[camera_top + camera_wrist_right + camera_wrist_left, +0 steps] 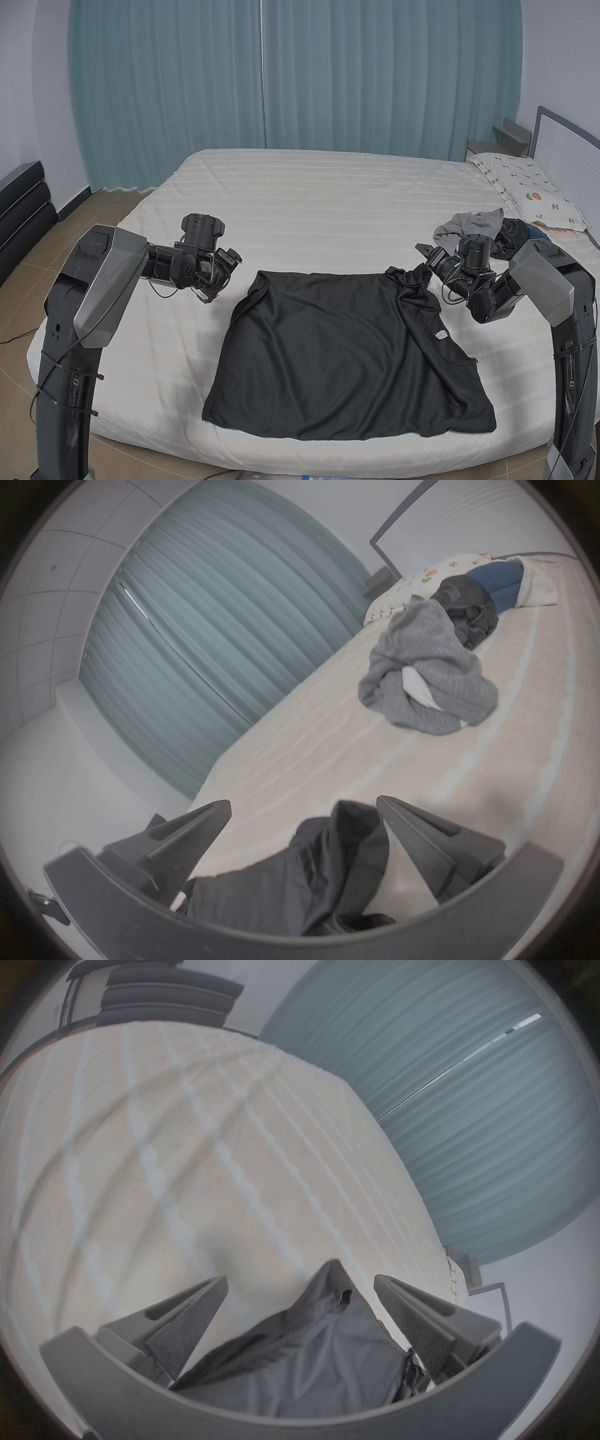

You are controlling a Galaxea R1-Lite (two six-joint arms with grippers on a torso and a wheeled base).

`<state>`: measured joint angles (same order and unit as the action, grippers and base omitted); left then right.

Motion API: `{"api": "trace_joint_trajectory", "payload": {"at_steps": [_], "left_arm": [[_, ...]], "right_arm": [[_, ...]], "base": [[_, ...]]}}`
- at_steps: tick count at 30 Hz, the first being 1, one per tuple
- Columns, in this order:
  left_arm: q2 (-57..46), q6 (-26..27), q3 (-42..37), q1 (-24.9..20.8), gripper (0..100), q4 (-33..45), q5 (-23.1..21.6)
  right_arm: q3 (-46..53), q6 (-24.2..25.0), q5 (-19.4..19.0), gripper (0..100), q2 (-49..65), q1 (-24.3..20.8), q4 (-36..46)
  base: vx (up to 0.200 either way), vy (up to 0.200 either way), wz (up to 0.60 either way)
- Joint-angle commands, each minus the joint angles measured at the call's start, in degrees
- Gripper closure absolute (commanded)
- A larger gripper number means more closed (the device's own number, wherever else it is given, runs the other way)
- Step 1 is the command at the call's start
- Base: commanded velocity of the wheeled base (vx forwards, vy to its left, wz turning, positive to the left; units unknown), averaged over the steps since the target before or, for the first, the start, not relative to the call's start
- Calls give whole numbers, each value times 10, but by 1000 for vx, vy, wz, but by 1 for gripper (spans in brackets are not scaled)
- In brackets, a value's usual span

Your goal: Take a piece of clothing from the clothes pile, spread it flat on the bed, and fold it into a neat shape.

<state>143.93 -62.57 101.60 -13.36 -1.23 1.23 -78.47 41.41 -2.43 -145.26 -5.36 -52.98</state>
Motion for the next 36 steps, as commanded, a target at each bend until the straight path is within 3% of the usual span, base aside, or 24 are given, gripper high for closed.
{"api": "trace_joint_trajectory", "payload": {"at_steps": [1,7,12,13,22,36], "left_arm": [[-87,-21,-114,9,0,-21,-56],[-103,-75,-170,10,0,-68,-63],[-102,-81,-185,15,0,-84,-64],[-103,-81,-189,17,0,-90,-67],[-111,-79,-240,36,0,-130,-89],[-105,-77,-241,36,0,-134,-89]], "right_arm": [[34,-44,-31,0,4,6,1],[27,-77,-51,0,2,-1,29],[22,-106,-53,0,-7,-2,53],[22,-114,-54,100,-10,0,54],[7,-121,-61,100,-6,27,75],[-30,-116,-57,100,-12,74,75]], "base": [[0,0,0],[0,0,0],[0,0,0],[0,0,0],[0,0,0],[0,0,0]]}}
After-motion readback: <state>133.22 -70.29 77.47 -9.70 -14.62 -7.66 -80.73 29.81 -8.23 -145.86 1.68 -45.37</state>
